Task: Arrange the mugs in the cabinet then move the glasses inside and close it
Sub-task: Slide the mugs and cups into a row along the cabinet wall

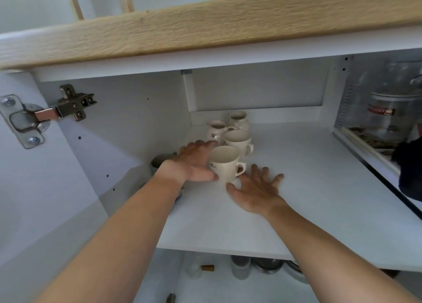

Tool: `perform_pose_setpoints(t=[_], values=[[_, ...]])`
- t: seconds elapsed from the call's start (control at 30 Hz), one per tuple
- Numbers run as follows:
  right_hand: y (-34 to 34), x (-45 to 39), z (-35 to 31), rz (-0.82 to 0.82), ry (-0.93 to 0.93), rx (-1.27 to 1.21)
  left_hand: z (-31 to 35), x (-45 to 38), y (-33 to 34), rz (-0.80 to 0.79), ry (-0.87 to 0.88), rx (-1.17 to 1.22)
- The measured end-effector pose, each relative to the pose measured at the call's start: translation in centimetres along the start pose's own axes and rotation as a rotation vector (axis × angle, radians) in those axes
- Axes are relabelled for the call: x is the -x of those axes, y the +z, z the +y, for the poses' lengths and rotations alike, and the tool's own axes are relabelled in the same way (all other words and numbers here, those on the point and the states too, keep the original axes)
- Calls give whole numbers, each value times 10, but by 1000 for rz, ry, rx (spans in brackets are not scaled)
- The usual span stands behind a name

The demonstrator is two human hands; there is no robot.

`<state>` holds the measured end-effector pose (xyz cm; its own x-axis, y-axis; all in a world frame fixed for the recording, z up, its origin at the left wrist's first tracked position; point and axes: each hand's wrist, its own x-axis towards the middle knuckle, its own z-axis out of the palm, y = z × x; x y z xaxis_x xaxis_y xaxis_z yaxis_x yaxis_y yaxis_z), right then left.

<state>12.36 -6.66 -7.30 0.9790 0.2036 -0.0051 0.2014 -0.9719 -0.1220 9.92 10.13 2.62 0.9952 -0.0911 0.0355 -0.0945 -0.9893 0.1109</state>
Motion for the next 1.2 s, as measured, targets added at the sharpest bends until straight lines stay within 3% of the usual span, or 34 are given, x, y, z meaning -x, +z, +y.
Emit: perform_pose_setpoints(t=[0.4,0.87,1.2], values=[[4,-2,4,16,4,-40,12,-25,12,70,-19,-83],[6,-20,1,41,21,1,-56,-56,13,48,-248,-159],[9,-21,1,64,20,20,-53,-59,8,14,-407,-291]])
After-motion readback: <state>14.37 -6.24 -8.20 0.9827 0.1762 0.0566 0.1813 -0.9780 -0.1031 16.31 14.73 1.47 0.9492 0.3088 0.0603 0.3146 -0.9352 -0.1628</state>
